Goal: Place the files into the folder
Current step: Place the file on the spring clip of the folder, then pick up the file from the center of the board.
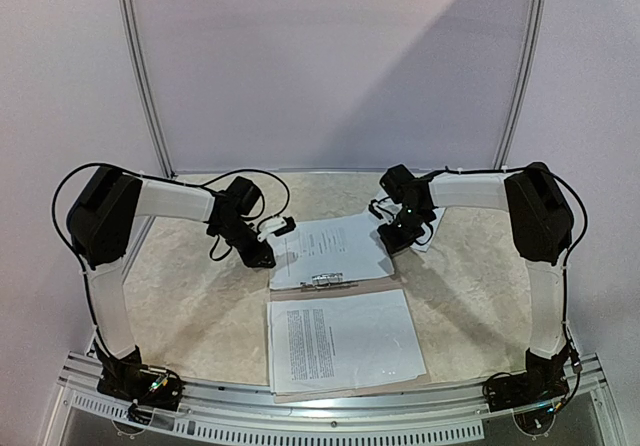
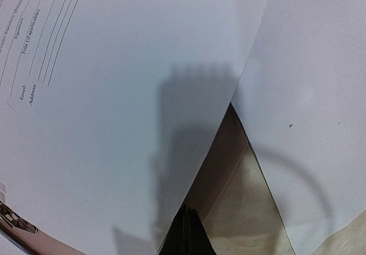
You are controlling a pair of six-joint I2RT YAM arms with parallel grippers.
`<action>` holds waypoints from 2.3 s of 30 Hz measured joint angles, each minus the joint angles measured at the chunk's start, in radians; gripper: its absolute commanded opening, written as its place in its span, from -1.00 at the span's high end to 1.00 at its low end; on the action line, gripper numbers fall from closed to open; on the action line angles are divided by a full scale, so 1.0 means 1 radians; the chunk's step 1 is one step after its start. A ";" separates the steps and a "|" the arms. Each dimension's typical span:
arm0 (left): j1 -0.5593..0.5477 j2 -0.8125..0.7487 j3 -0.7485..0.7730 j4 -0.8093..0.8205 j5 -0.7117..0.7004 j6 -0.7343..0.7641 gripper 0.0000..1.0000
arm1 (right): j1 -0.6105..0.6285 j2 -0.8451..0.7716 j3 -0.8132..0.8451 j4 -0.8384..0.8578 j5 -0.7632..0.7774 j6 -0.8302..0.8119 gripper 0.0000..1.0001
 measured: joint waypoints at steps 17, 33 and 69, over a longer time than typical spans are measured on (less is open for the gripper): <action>0.000 -0.001 0.051 -0.058 -0.033 0.045 0.45 | -0.014 -0.075 -0.009 -0.044 0.074 0.047 0.66; 0.036 -0.177 0.074 -0.108 -0.059 0.095 -0.21 | -0.599 -0.210 -0.306 0.540 -0.226 0.457 -0.31; 0.078 -0.222 0.031 -0.105 -0.050 0.092 -0.23 | -0.587 0.255 -0.150 1.204 -0.653 1.067 0.72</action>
